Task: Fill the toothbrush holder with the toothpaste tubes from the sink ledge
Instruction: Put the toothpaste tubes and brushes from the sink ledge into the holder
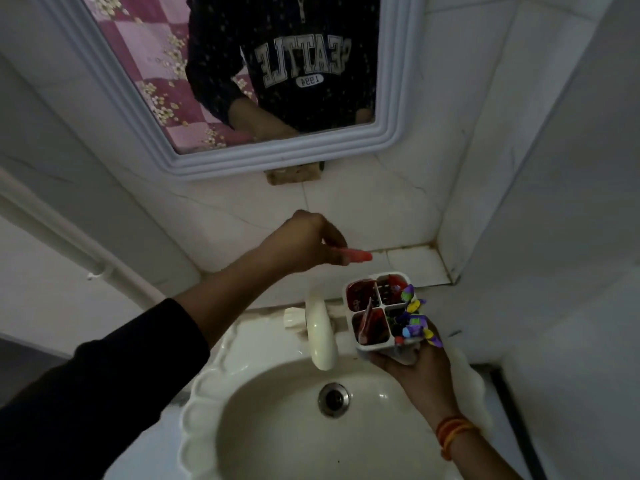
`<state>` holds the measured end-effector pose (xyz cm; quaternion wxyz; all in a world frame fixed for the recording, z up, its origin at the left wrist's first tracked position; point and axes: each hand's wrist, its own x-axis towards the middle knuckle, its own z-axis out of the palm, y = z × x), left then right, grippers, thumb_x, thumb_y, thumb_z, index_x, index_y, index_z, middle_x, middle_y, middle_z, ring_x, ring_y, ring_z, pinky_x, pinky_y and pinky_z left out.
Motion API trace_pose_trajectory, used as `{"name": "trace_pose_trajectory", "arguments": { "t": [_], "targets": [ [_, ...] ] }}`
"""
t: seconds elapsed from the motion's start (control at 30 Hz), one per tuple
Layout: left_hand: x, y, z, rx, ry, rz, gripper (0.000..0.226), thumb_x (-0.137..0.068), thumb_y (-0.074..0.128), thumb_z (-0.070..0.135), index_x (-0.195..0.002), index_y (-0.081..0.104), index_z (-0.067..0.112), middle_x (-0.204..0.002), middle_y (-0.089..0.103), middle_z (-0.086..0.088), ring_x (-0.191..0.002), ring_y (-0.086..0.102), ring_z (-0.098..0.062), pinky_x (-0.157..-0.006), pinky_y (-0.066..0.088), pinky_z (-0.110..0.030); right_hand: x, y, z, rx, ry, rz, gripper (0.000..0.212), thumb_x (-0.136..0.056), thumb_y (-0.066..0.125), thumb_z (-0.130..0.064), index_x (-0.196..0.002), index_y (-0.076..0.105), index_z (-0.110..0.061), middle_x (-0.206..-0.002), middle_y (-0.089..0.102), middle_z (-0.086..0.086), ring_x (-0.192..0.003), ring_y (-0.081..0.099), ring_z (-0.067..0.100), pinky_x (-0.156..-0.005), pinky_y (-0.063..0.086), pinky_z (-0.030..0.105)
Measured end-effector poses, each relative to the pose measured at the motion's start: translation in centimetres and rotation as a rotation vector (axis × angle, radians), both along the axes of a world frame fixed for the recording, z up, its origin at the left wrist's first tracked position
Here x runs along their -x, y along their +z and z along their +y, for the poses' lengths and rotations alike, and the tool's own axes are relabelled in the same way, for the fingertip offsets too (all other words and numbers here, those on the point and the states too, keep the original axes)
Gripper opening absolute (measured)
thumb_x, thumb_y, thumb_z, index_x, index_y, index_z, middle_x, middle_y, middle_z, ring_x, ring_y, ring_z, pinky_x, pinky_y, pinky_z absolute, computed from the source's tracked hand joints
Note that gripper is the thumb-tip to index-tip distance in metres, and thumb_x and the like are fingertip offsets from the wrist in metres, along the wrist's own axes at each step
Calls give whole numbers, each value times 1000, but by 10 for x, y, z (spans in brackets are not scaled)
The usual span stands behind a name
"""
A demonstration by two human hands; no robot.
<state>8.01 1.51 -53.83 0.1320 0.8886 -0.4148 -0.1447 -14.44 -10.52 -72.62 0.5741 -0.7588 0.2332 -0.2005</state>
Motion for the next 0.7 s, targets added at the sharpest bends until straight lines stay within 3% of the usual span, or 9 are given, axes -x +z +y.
{"name": "trace_pose_trajectory", "arguments": {
  "t": [0.07,0.13,0.23,0.37,0.57,0.67,0.7],
  "targets": [
    [16,21,-10,-96,-42,-31,57,-70,70,70,-98,81,22,-91,77,8,-81,69,-8,-76,57,-26,0,3,2,-28,-1,-5,81,-55,103,-27,-126,64,-21,-118,72,-16,-113,65,-7,-93,52,9],
    [24,22,-20,-209,-91,-86,39,-78,78,51,-103,79,21,-96,77,7,-84,69,-8,-79,59,-27,0,5,2,-48,0,-11,78,-55,102,-20,-123,65,-17,-112,73,-17,-108,64,-13,-86,48,0],
    [35,12,-30,-330,-166,-94,30,-84,79,29,-113,76,22,-108,75,4,-97,69,-12,-86,58,-29,1,8,3,-68,12,-23,78,-55,102,-17,-123,64,-14,-116,72,-11,-108,64,-14,-85,47,-1],
    [48,4,-42,-473,-249,-87,40,-82,75,16,-121,73,25,-116,72,0,-105,66,-17,-92,58,-35,2,12,4,-105,24,-72,75,-57,98,-2,-118,60,-22,-113,68,-17,-102,61,-23,-80,47,-3],
    [53,17,-44,-428,-153,-21,43,-86,69,1,-125,72,17,-122,74,-2,-112,68,-17,-102,55,-32,3,4,0,-93,37,-56,78,-57,101,-17,-125,64,-18,-118,73,-11,-112,68,-2,-87,55,9],
    [48,16,-44,-435,-56,0,45,-89,59,-5,-130,68,12,-130,71,-4,-119,66,-19,-106,52,-32,4,4,-1,-69,38,-36,90,-54,101,-33,-132,59,-20,-125,69,-12,-116,64,-4,-93,55,14],
    [48,13,-44,-476,-45,11,47,-89,59,-5,-133,66,10,-133,69,-5,-121,65,-21,-106,51,-32,3,3,-1,-68,32,-32,91,-54,101,-29,-133,58,-19,-125,69,-12,-116,63,-8,-93,55,12]
  ]
}}
